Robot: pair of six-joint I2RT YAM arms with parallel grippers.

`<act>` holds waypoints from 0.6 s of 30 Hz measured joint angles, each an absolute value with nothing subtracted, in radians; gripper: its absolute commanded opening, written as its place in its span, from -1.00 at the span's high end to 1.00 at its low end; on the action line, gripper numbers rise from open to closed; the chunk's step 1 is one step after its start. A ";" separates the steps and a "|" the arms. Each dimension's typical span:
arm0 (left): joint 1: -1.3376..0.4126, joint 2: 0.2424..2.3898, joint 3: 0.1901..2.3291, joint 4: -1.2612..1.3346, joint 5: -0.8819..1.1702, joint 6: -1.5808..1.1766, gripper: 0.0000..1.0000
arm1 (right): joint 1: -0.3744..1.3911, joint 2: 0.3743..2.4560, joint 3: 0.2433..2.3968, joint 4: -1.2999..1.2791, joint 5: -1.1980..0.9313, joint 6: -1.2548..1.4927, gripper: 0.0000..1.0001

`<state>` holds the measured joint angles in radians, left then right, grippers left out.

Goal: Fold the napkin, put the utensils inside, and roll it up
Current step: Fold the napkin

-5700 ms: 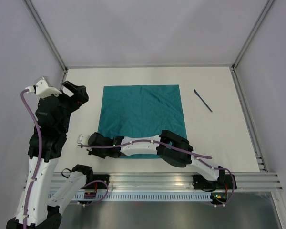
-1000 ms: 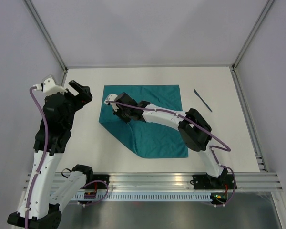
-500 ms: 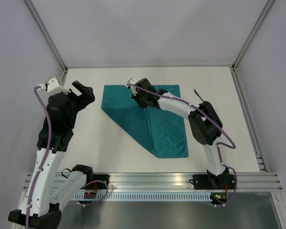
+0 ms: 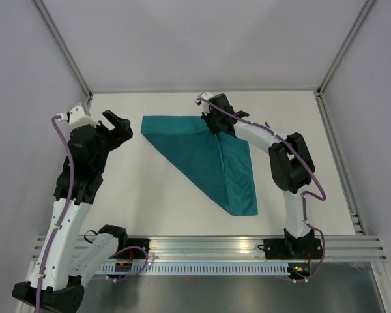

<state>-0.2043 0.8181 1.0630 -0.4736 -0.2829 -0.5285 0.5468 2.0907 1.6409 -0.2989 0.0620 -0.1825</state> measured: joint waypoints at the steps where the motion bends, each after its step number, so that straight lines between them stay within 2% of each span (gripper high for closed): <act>1: -0.204 0.818 1.061 -0.472 -0.282 -0.529 -0.94 | 0.537 2.091 1.641 -0.299 0.062 -0.185 0.99; 18: -0.204 0.829 1.057 -0.461 -0.278 -0.529 -0.94 | 0.409 2.091 1.646 -0.291 0.063 -0.212 0.99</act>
